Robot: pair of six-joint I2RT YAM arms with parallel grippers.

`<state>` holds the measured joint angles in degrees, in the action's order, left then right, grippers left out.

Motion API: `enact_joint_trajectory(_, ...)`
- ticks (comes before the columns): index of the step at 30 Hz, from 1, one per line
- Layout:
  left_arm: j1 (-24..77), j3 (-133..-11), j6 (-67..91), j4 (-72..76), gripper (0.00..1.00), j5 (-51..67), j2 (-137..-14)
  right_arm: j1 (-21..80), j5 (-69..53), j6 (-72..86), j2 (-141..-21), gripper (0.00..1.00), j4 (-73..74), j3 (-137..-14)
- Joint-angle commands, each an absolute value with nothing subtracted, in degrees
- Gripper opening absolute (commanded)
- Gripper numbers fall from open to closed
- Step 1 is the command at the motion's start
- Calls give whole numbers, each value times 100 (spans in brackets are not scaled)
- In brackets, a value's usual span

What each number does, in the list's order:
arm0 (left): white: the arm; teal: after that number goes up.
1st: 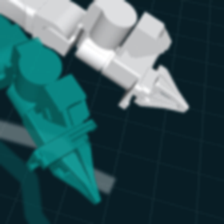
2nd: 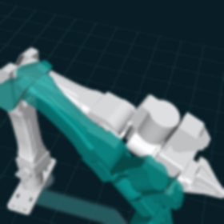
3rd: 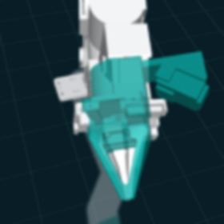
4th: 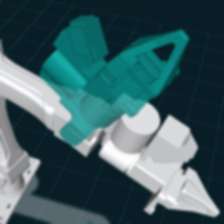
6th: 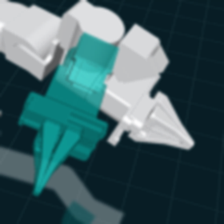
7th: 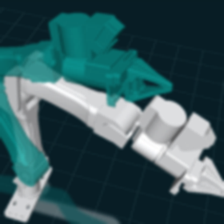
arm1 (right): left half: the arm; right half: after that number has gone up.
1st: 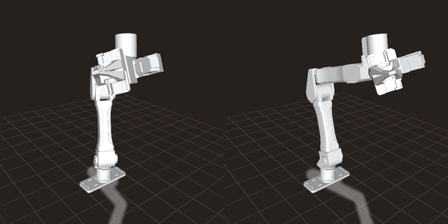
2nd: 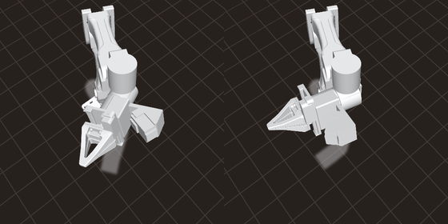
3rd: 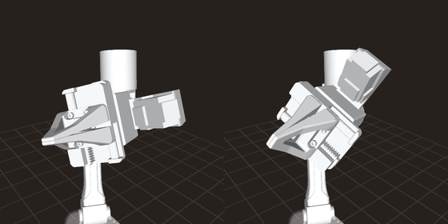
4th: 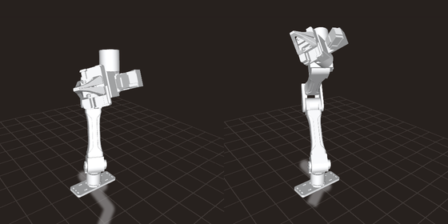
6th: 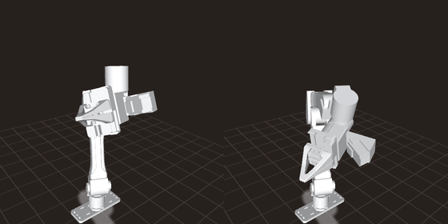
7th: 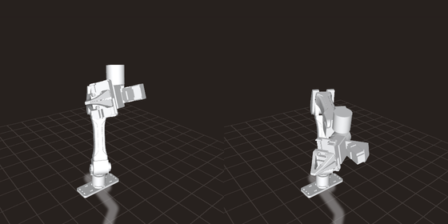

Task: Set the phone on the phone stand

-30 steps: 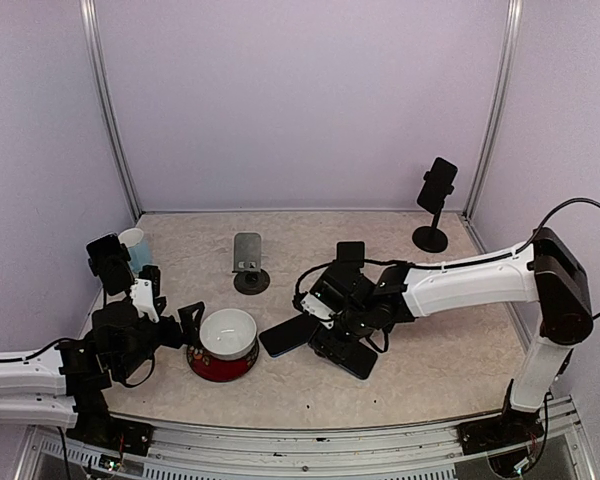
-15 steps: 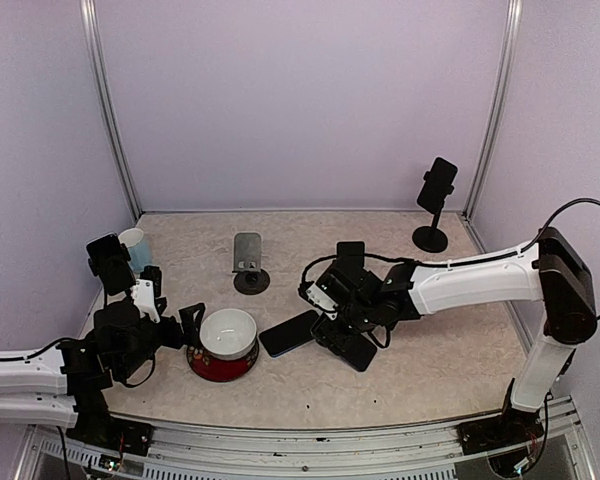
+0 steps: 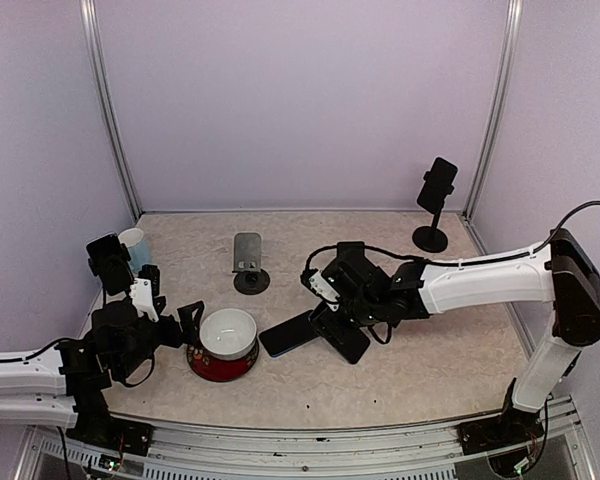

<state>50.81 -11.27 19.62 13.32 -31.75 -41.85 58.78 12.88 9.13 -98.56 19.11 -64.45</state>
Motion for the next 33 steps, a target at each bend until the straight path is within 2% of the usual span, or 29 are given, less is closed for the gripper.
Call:
enact_joint_trajectory(1, 5030, -1078, 1922, 1410, 99, -3142, -4131, 5837, 1659, 1078, -9383, 37, 1429, -6286)
enact_joint_trajectory(18, 5027, -1073, 1934, 1472, 99, -3164, -4236, 5836, 3401, 1448, -8349, 35, 493, -5993)
enact_joint_trajectory(25, 5027, -1081, 1924, 1498, 99, -3145, -4301, 5724, 4232, 1291, -8321, 36, -361, -5900)
enact_joint_trajectory(33, 5027, -1103, 1916, 1530, 99, -3141, -4418, 5195, 4303, 1312, -8645, 37, -1653, -5738)
